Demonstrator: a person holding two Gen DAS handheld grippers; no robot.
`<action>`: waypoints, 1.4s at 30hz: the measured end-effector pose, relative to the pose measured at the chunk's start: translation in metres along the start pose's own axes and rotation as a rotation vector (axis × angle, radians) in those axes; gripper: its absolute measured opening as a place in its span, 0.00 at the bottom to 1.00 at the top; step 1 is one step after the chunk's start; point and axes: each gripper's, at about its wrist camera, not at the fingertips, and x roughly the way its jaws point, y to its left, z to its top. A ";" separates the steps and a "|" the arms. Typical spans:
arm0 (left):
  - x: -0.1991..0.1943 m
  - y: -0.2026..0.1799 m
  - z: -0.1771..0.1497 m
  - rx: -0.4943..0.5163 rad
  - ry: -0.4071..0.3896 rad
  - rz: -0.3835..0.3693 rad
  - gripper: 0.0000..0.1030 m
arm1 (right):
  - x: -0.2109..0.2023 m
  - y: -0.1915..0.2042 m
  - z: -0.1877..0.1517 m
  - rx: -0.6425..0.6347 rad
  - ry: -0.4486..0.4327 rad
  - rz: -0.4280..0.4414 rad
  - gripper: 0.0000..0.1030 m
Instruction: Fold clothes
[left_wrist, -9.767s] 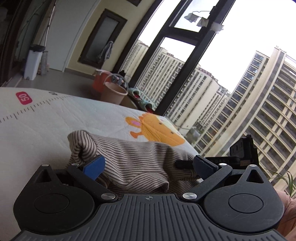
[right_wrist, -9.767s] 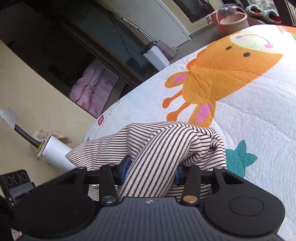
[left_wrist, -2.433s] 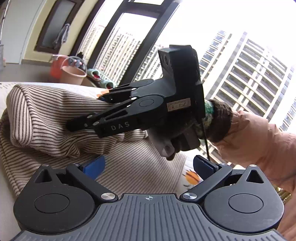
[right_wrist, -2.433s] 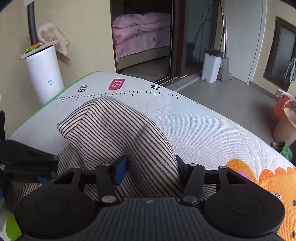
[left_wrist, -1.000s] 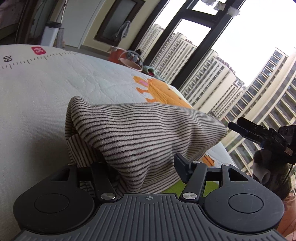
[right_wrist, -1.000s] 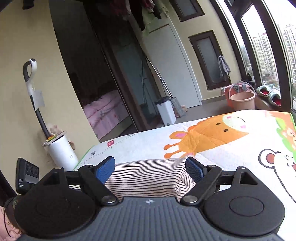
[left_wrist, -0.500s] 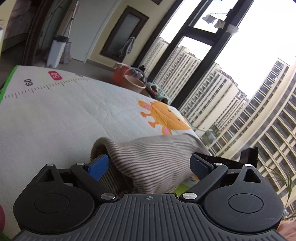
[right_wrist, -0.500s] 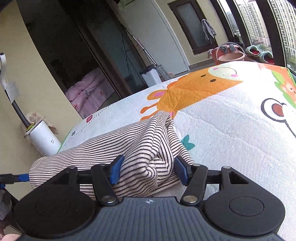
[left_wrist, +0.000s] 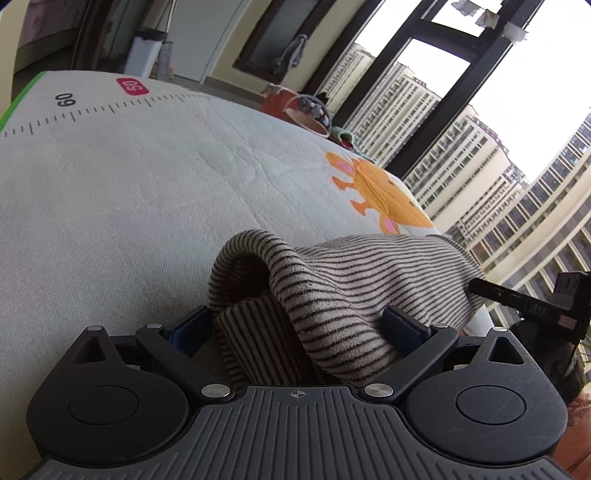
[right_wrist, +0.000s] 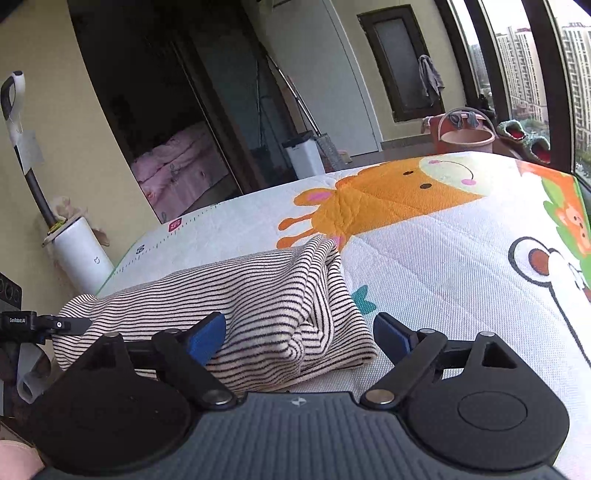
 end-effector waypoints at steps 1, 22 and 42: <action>-0.001 0.000 -0.001 0.004 0.001 -0.001 0.97 | 0.003 -0.002 0.007 -0.005 0.004 0.004 0.88; 0.021 0.014 0.037 -0.016 -0.068 -0.084 0.75 | 0.083 -0.012 0.054 0.119 0.068 0.086 0.49; 0.059 0.036 0.106 0.051 -0.140 0.096 0.83 | 0.115 -0.045 0.094 0.129 -0.139 -0.121 0.78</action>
